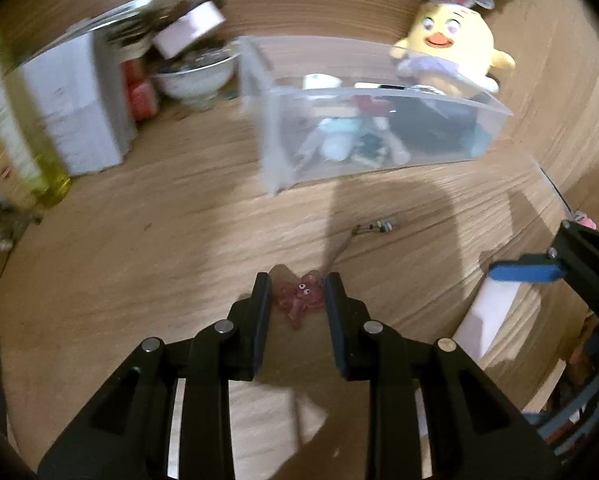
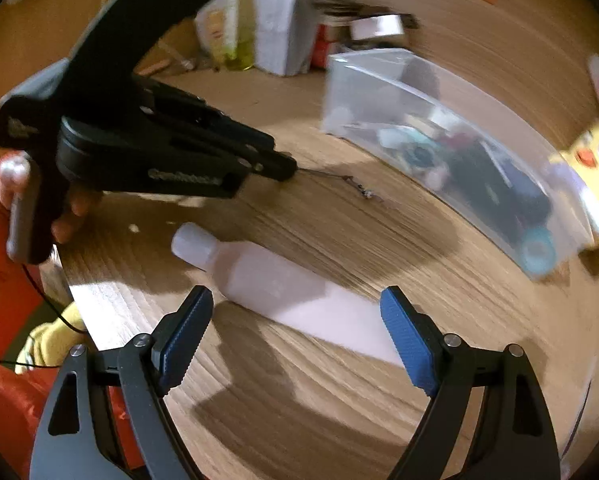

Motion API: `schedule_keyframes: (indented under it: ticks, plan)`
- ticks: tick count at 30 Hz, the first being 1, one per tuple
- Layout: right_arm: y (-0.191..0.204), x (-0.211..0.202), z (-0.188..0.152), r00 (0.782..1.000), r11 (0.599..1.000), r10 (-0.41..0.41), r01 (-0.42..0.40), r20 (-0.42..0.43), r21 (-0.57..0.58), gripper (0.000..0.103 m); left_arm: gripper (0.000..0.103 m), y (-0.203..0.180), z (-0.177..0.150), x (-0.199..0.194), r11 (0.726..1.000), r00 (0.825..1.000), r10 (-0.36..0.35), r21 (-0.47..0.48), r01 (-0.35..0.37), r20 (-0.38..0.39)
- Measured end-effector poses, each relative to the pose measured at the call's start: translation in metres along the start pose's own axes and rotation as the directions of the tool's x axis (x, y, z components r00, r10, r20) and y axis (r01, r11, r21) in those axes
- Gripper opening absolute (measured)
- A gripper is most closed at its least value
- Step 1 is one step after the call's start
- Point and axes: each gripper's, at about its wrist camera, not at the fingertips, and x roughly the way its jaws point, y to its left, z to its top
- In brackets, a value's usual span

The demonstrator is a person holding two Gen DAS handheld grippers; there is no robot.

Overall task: Organize objects
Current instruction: 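Grasp the pink charm with the left gripper while the right grasps the pink-white tube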

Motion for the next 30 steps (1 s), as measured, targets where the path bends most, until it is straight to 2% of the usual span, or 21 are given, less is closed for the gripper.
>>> schedule_keyframes:
  ticks: [5,9,11,13,16,18,21,23,27,30]
  plan:
    - [0.005,0.008,0.012,1.000,0.999,0.028,-0.028,-0.004,-0.032,0.085,0.027,0.015,-0.020,-0.015,0.999,1.000,0.015,-0.028,-0.015,0.006]
    - [0.001,0.015,0.015,0.998,0.998,0.063,-0.063,0.000,-0.001,0.081,0.027,0.014,-0.026,-0.020,0.999,1.000,0.017,-0.033,-0.017,0.014]
    - [-0.002,0.016,0.016,0.995,0.995,0.098,-0.098,0.002,0.021,0.071,0.027,0.014,-0.027,-0.021,0.999,1.000,0.012,-0.037,-0.012,0.020]
    - [-0.003,0.016,0.015,0.994,0.993,0.111,-0.111,0.007,0.033,0.054,0.027,0.013,-0.027,-0.021,0.999,1.000,0.002,-0.040,-0.001,0.022]
    - [-0.003,0.016,0.016,0.994,0.994,0.106,-0.106,0.011,0.036,0.037,0.027,0.013,-0.027,-0.023,0.999,0.999,-0.012,-0.047,0.013,0.031]
    - [-0.004,0.016,0.017,0.995,0.994,0.101,-0.101,0.012,0.040,0.030,0.027,0.012,-0.026,-0.024,0.999,0.999,-0.016,-0.051,0.018,0.037]
    - [-0.008,0.015,0.016,0.997,0.996,0.076,-0.077,0.022,0.054,0.028,0.027,0.011,-0.026,-0.027,0.998,0.998,-0.025,-0.059,0.028,0.050]
    - [-0.012,0.012,0.015,0.997,0.995,0.069,-0.071,0.032,0.069,0.021,0.027,0.010,-0.025,-0.029,0.997,0.998,-0.035,-0.061,0.039,0.061]
    - [-0.024,0.006,0.012,0.997,0.991,0.058,-0.063,0.042,0.118,0.018,0.027,0.006,-0.020,-0.037,0.993,0.992,-0.091,-0.066,0.097,0.090]
    - [-0.034,0.003,0.010,0.997,0.986,0.051,-0.058,0.049,0.156,0.018,0.027,-0.001,-0.015,-0.044,0.993,0.988,-0.098,-0.055,0.105,0.116]
